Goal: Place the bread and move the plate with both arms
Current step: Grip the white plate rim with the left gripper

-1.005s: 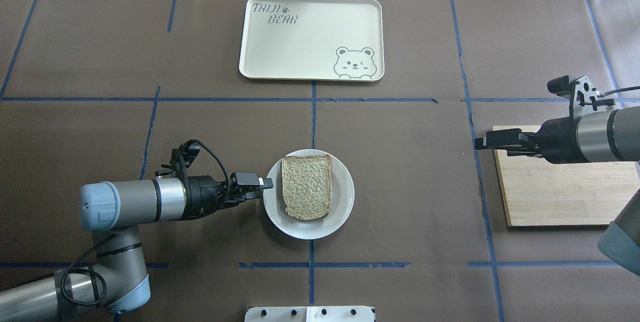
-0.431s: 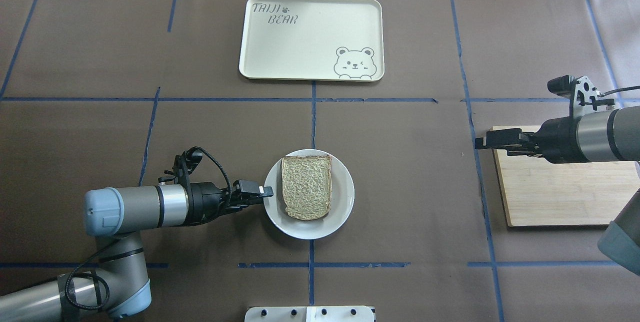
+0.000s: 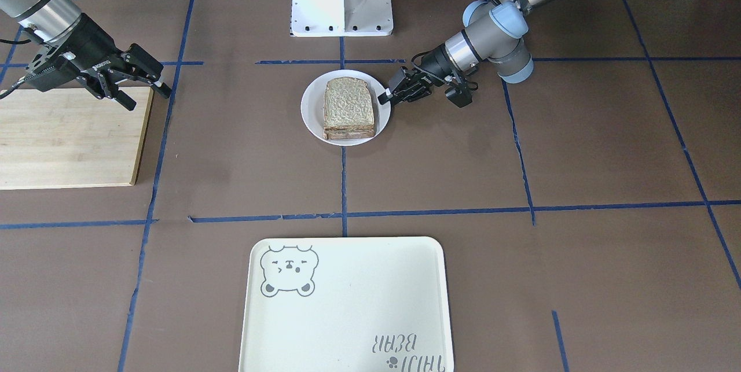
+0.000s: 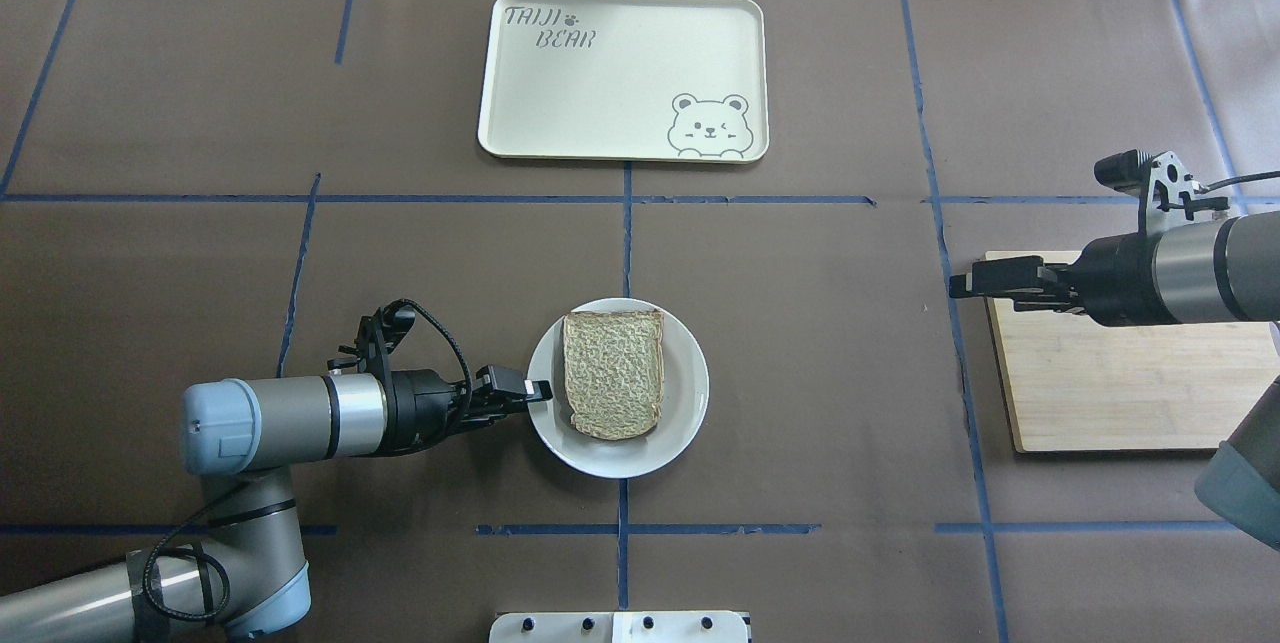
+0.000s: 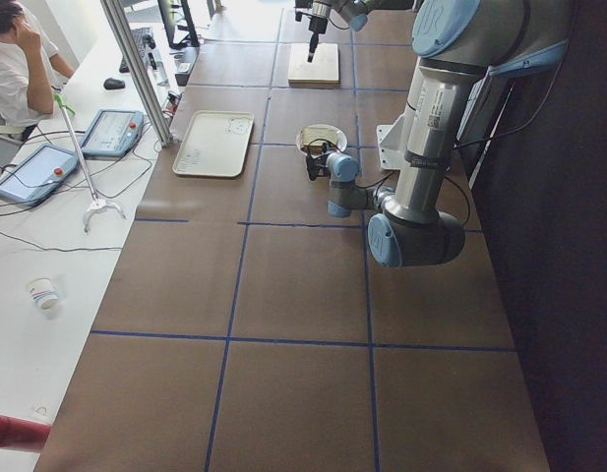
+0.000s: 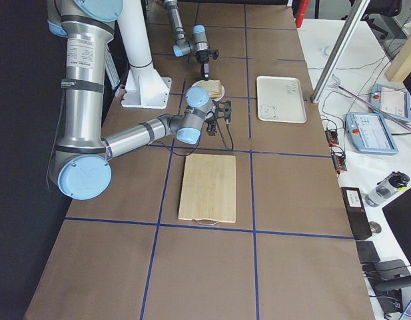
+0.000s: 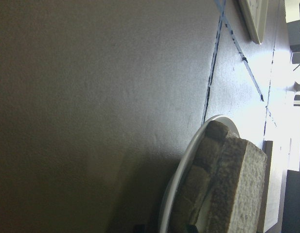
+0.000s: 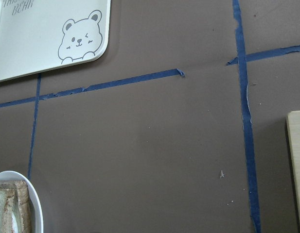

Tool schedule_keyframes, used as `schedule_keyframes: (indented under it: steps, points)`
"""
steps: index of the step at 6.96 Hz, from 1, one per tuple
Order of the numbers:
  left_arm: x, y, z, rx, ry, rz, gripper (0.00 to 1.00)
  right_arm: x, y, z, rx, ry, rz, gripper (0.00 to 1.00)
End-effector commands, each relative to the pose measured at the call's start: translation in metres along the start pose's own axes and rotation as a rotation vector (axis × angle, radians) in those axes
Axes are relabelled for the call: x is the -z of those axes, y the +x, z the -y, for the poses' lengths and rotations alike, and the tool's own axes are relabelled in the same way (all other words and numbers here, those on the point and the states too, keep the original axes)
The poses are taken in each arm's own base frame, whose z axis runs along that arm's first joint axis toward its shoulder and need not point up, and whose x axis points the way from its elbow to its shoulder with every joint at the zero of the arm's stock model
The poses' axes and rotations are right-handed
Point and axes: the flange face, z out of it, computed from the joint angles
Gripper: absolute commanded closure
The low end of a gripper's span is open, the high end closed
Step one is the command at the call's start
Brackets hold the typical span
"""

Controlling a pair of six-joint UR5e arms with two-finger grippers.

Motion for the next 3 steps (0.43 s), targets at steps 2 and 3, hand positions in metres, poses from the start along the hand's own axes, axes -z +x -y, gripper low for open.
schedule_keyframes:
  steps: [2,3]
  points:
    - [-0.0127,0.0016,-0.0096,0.002,-0.015,-0.001,0.62,0.0005,0.0002,-0.0003,-0.001,0.0,0.0,0.0]
    - [-0.0128,0.0016,-0.0098,0.002,-0.017,0.0,0.62,0.0005,0.0002,-0.0003,-0.001,0.0,0.0,0.0]
